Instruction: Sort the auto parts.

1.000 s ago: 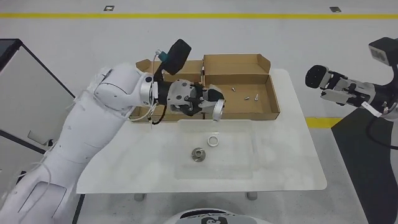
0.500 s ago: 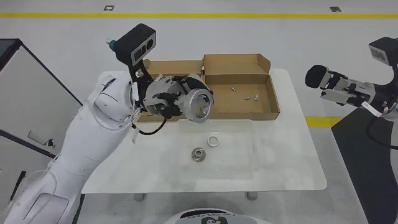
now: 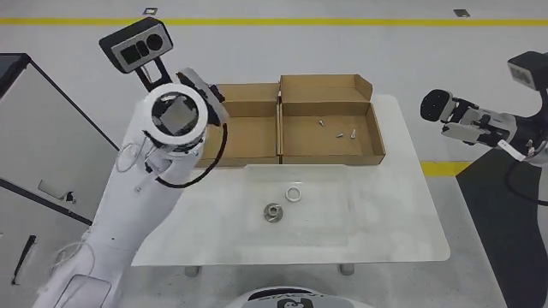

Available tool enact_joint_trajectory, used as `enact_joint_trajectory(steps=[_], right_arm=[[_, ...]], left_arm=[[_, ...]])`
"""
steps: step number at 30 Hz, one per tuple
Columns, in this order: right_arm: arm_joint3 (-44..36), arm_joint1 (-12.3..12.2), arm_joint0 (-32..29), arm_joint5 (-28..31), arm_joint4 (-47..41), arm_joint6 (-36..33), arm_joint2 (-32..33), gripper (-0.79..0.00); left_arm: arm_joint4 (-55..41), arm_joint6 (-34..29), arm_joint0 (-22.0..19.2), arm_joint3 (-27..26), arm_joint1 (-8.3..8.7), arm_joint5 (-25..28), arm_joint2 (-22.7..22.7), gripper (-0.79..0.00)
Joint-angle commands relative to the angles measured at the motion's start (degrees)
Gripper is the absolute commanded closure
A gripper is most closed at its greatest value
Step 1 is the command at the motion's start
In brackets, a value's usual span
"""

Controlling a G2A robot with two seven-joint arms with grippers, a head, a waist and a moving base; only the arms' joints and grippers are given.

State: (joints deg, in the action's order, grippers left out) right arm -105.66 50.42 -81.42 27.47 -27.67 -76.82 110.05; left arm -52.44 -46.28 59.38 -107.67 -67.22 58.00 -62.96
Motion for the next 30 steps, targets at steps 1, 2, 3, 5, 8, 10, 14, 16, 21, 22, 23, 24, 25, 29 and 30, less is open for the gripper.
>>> enact_joint_trajectory(steps=[1, 2, 3, 5, 8, 10, 14, 16, 21, 22, 23, 24, 25, 29, 30], right_arm=[[0.0, 0.0, 0.0, 0.0, 0.0, 0.0, 0.0, -0.785], [0.0, 0.0, 0.0, 0.0, 0.0, 0.0, 0.0, -0.785], [0.0, 0.0, 0.0, 0.0, 0.0, 0.0, 0.0, -0.785], [0.0, 0.0, 0.0, 0.0, 0.0, 0.0, 0.0, -0.785], [0.0, 0.0, 0.0, 0.0, 0.0, 0.0, 0.0, -0.785], [0.0, 0.0, 0.0, 0.0, 0.0, 0.0, 0.0, -0.785], [0.0, 0.0, 0.0, 0.0, 0.0, 0.0, 0.0, -0.785], [0.0, 0.0, 0.0, 0.0, 0.0, 0.0, 0.0, -0.785], [0.0, 0.0, 0.0, 0.0, 0.0, 0.0, 0.0, -0.785], [0.0, 0.0, 0.0, 0.0, 0.0, 0.0, 0.0, -0.785], [0.0, 0.0, 0.0, 0.0, 0.0, 0.0, 0.0, -0.785], [0.0, 0.0, 0.0, 0.0, 0.0, 0.0, 0.0, -0.785], [0.0, 0.0, 0.0, 0.0, 0.0, 0.0, 0.0, -0.785], [0.0, 0.0, 0.0, 0.0, 0.0, 0.0, 0.0, -0.785], [0.0, 0.0, 0.0, 0.0, 0.0, 0.0, 0.0, -0.785]], left_arm=[[-1.32, -0.01, 0.11, -0.02, -0.87, 0.0, -0.23, 0.0], [-2.35, -0.01, 0.2, -0.16, -1.3, 0.0, -0.34, 0.0], [-3.07, -0.01, 0.3, -0.17, -1.7, 0.0, -0.45, 0.0], [-4.5, -0.02, 0.52, -0.18, -2.47, 0.0, -0.56, 0.0], [-3.7, -0.02, 0.41, 0.19, -3.37, 0.0, -0.63, 0.0], [-2.57, -0.02, 0.32, 0.92, -3.84, 0.0, -0.84, 0.0], [5.06, -0.01, -0.13, 3.19, -4.11, 0.0, -1.41, 0.0], [10.33, -0.01, -0.4, 4.63, -3.97, 0.0, -1.72, 0.0], [19.13, 0.0, -0.84, 5.95, -3.57, 0.0, -2.22, 0.0], [20.0, 0.0, -0.83, 6.0, -3.5, 0.0, -2.24, 0.0], [20.5, 0.0, -0.86, 5.94, -3.46, 0.0, -2.31, 0.0], [21.61, 0.0, -0.97, 5.93, -3.38, 0.0, -2.41, 0.0], [22.2, 0.0, -0.99, 5.86, -3.32, 0.0, -2.36, 0.0], [17.99, 0.0, -0.86, 4.4, -3.48, 0.0, -2.13, 0.0], [15.6, 0.0, -0.71, 3.86, -3.61, 0.0, -2.12, 0.0]])
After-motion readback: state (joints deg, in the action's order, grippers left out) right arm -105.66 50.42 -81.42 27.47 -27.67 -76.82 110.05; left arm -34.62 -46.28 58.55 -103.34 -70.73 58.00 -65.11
